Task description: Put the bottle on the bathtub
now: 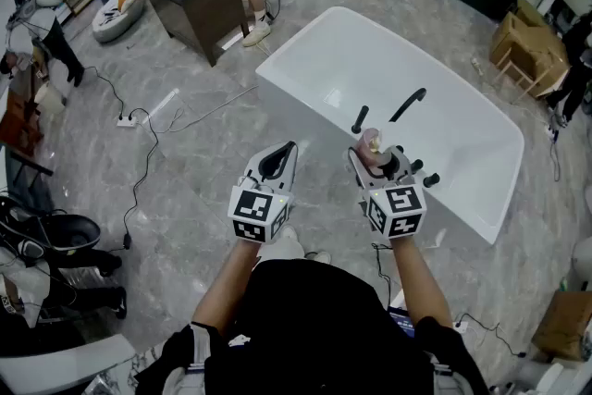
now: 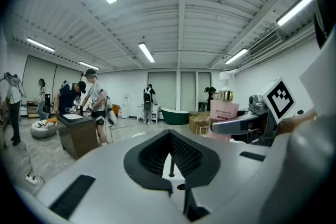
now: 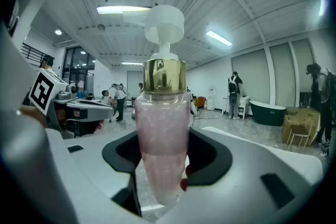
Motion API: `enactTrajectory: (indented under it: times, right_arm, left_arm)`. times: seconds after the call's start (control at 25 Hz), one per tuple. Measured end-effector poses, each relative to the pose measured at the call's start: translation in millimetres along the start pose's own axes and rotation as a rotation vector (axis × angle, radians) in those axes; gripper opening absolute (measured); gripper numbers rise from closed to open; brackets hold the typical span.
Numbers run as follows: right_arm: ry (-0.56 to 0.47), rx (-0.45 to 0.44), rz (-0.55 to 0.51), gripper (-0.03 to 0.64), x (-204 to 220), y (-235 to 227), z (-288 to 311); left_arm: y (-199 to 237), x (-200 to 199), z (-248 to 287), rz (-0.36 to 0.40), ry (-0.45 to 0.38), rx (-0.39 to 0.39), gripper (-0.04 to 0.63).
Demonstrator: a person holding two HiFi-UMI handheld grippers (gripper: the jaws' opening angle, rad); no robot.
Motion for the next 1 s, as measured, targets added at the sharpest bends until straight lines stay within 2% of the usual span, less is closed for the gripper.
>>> enactTrajectory:
  times: [0.4, 0.68, 1.0]
  right_arm:
    - [0.005, -0.009, 0.014, 0.236, 5, -6, 2]
    - [0.005, -0.021, 0.013, 0.236, 6, -11, 30]
    - [0.008, -0.012, 0.019, 0.236, -2, -34, 83]
  left_arm:
    - [-6, 5, 4, -0.011, 0.009, -0.006, 0.012]
    - [13, 11, 24, -0.017, 0.009, -0.006, 0.012]
    - [47, 9, 75, -0.025, 0.015, 0.013, 0.012]
Point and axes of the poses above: the fingertips, and each gripper's own axes: z forward along the fingers, y to its left, x out of its underside, the point moved 8 cm from there along -z, backward along the fingers, and after that the axes turned 5 degrees about -y, right-handed, at the moved point
